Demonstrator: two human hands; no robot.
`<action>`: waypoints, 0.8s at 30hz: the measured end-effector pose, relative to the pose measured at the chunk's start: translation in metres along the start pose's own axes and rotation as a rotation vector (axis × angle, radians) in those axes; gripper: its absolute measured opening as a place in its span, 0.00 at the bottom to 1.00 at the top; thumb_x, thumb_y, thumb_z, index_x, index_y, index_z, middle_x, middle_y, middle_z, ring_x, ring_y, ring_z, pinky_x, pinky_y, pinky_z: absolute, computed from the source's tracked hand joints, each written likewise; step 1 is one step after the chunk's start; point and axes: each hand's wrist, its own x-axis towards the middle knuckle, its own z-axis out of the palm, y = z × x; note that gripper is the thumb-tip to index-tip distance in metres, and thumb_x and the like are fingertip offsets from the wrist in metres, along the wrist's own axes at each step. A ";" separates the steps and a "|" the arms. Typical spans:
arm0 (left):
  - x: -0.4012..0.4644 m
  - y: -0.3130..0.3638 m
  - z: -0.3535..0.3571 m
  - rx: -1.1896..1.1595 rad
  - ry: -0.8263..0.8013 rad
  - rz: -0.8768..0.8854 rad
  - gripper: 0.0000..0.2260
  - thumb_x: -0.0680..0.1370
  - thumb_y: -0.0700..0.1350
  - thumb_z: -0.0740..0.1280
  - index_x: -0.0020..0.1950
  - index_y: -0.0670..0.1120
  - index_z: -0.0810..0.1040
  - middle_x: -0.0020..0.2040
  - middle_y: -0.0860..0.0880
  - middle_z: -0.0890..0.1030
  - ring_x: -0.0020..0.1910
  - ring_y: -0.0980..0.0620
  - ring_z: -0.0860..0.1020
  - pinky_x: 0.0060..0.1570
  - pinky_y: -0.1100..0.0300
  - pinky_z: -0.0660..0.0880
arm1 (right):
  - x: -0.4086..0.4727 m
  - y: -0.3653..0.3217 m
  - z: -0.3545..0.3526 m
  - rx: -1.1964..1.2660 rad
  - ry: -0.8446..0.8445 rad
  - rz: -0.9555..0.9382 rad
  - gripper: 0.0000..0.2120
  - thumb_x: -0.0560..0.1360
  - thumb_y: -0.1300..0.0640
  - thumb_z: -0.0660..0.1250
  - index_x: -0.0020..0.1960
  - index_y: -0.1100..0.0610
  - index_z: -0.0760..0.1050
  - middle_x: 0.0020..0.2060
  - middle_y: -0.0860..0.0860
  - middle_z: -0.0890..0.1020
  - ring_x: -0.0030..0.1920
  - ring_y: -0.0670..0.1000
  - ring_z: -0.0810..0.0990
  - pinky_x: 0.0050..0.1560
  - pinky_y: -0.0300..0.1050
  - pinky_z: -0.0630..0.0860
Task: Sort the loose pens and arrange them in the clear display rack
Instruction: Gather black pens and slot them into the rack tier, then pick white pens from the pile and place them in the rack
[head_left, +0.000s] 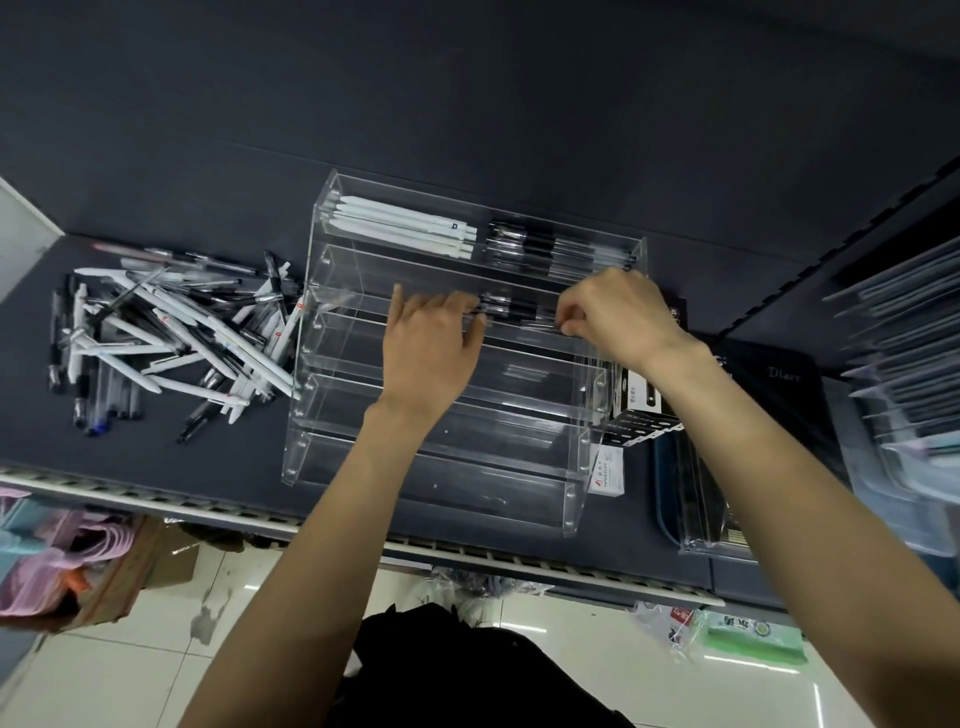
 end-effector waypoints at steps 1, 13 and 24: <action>0.001 0.001 0.000 -0.006 -0.001 0.004 0.11 0.80 0.46 0.64 0.59 0.44 0.80 0.51 0.46 0.84 0.55 0.44 0.80 0.74 0.48 0.54 | 0.001 0.001 0.000 -0.024 -0.014 0.007 0.04 0.74 0.56 0.70 0.49 0.53 0.81 0.47 0.51 0.83 0.52 0.55 0.80 0.56 0.52 0.75; -0.006 0.012 -0.002 0.055 0.006 0.100 0.12 0.78 0.42 0.65 0.60 0.45 0.79 0.52 0.46 0.83 0.54 0.45 0.80 0.72 0.41 0.58 | -0.011 0.004 0.015 -0.155 0.094 0.092 0.08 0.72 0.70 0.67 0.45 0.59 0.80 0.39 0.56 0.81 0.42 0.58 0.80 0.38 0.47 0.77; -0.131 -0.104 -0.085 -0.156 0.321 -0.241 0.11 0.72 0.36 0.62 0.51 0.45 0.79 0.49 0.53 0.80 0.50 0.53 0.74 0.51 0.59 0.70 | -0.078 -0.147 0.024 0.448 0.286 -0.181 0.07 0.75 0.61 0.68 0.50 0.52 0.81 0.45 0.46 0.84 0.39 0.48 0.83 0.37 0.43 0.79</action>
